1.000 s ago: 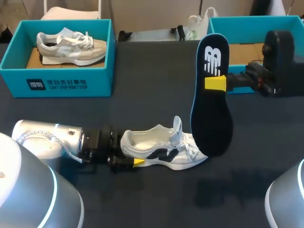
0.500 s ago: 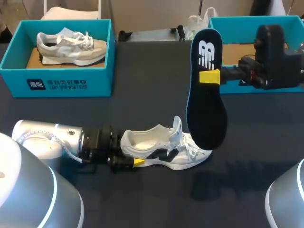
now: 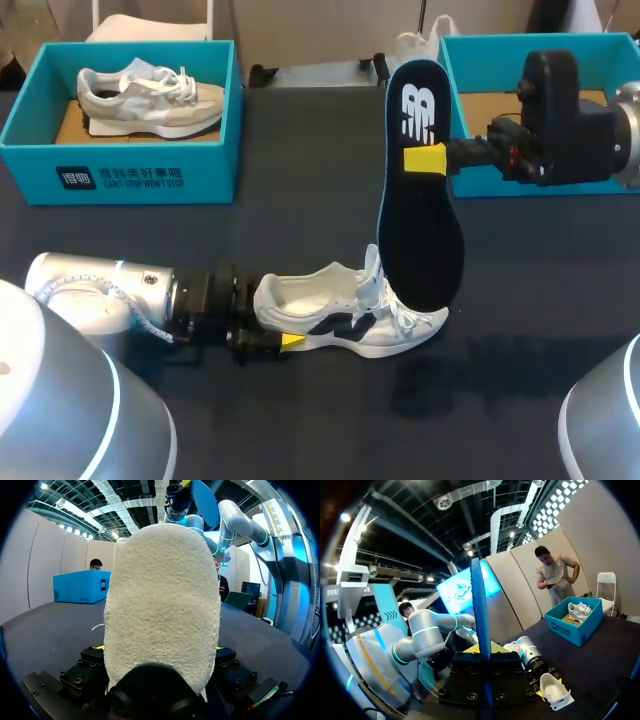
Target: Take the shoe out of the shoebox, open the shoe tongue, remove and reinsert the insole, then place the shoe into the shoebox
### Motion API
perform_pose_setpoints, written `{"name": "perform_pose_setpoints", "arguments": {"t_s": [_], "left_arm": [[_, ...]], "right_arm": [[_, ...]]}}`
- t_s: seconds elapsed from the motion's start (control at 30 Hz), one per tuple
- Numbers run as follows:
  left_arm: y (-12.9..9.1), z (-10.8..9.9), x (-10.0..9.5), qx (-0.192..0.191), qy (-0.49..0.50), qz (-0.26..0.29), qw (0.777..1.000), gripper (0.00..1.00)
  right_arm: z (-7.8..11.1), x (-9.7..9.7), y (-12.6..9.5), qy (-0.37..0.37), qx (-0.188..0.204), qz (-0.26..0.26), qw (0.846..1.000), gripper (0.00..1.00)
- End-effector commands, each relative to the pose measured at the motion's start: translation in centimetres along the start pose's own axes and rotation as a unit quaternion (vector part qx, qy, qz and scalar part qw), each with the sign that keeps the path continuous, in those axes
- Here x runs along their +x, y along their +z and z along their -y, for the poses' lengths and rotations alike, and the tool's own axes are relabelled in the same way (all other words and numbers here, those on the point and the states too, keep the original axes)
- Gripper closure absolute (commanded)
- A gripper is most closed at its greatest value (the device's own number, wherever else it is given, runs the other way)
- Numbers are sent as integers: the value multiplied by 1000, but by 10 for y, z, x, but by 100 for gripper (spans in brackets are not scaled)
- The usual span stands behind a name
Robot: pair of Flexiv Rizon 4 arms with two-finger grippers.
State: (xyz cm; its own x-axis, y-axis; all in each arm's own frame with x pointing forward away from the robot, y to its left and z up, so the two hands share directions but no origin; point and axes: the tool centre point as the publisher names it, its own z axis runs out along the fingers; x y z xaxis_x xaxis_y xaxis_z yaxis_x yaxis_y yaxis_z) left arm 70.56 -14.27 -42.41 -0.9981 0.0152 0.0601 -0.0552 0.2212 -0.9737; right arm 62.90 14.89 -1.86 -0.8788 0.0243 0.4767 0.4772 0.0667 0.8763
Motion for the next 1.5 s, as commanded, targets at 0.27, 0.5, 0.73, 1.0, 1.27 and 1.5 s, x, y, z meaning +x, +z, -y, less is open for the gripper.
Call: {"name": "perform_pose_setpoints", "arguments": {"t_s": [0.27, 0.5, 0.73, 1.0, 1.27, 1.5], "left_arm": [[-5, -4, -3, -7, -9, -7, 1000, 0], [-17, -6, -5, -11, -17, -12, 1000, 0], [-35, -3, -2, -14, -18, -30, 999, 0], [-55, 1, -2, -59, -6, -40, 997, 0], [-70, 5, 0, -139, -38, -48, 988, 0], [-70, 5, 0, -139, -38, -48, 988, 0]], "right_arm": [[-1, -1, 4, 1, 1, 1, 1000, 100], [-1, -1, 4, 1, 1, 1, 1000, 100], [-1, -1, 4, 1, 1, 1, 1000, 100], [-1, -1, 4, 1, 1, 1, 1000, 100], [-1, -1, 4, 1, 1, 1, 1000, 100], [-1, -1, 4, 1, 1, 1, 1000, 100]]}}
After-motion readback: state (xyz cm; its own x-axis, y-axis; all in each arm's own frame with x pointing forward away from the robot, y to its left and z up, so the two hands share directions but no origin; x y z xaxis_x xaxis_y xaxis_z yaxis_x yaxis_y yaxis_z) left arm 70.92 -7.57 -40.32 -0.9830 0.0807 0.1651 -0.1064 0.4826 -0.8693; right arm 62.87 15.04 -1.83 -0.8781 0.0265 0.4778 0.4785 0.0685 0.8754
